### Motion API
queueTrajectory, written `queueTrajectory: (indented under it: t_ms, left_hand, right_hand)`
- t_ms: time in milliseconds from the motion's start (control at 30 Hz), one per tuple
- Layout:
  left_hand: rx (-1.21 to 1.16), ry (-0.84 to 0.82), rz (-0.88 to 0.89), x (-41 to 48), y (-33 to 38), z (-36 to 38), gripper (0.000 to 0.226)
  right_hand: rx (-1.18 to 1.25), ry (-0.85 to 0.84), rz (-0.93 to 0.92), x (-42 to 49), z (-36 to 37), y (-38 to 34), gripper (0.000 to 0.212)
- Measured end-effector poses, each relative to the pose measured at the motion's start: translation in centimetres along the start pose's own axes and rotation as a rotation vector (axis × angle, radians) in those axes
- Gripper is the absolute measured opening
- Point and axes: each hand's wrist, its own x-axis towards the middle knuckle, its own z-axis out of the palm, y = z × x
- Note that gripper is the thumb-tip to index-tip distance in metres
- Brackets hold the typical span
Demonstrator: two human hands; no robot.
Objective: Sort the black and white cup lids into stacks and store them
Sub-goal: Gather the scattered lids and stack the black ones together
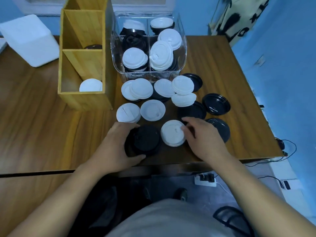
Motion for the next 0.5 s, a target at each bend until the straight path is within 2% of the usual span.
queueTrajectory:
  t_ms: [133, 200, 333, 500]
  left_hand:
    - [-0.010, -0.001, 0.003, 0.0, -0.3, 0.1, 0.088]
    - [-0.012, 0.008, 0.000, 0.1, -0.2, 0.3, 0.090]
    - [-0.005, 0.010, 0.001, 0.1, -0.2, 0.4, 0.089]
    - [-0.001, 0.006, 0.024, 0.2, -0.2, 0.4, 0.086]
  right_hand:
    - [0.005, 0.171, -0.083, -1.2, -1.4, 0.7, 0.034]
    - [-0.068, 0.248, -0.068, -2.3, -2.8, 2.5, 0.038]
    - [-0.202, 0.119, 0.019, -3.3, -4.1, 6.2, 0.066]
    - [-0.141, 0.042, 0.104, -3.1, -3.9, 7.1, 0.072]
